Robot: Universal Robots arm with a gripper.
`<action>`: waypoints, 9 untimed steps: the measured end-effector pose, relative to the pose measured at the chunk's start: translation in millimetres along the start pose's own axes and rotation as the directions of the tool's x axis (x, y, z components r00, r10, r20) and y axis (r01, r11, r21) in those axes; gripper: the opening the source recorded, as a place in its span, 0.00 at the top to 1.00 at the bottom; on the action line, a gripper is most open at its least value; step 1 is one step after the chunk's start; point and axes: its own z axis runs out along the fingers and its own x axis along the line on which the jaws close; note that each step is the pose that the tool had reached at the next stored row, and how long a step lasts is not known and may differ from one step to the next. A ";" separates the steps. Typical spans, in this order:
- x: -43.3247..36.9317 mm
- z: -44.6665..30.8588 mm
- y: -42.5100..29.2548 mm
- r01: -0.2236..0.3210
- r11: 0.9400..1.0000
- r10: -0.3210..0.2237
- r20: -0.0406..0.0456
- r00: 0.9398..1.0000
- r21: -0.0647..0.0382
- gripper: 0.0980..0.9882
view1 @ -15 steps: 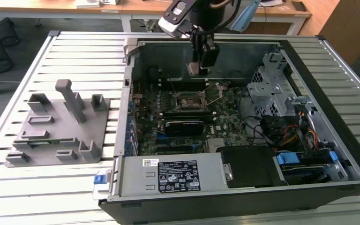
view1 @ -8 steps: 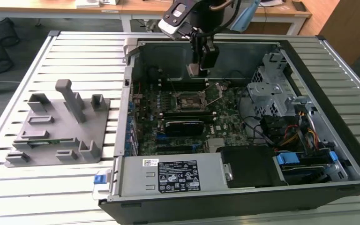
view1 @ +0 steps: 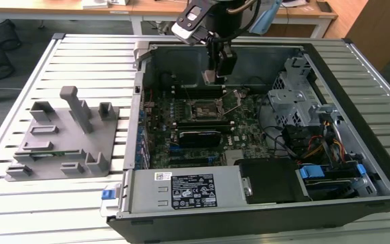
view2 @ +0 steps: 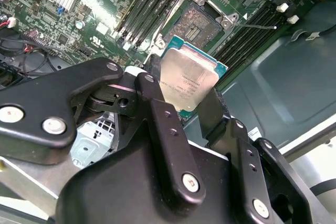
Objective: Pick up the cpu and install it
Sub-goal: 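Place the cpu into insertion slot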
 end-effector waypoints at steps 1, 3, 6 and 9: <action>0.0 0.5 0.0 0.000 1.000 0.000 0.000 1.000 0.000 0.52; 0.0 1.4 -0.1 0.000 1.000 0.000 0.000 1.000 0.000 0.52; 0.0 2.7 -0.1 0.000 1.000 0.000 0.000 1.000 0.000 0.52; 0.1 4.0 -0.2 0.000 1.000 0.000 0.000 1.000 0.000 0.52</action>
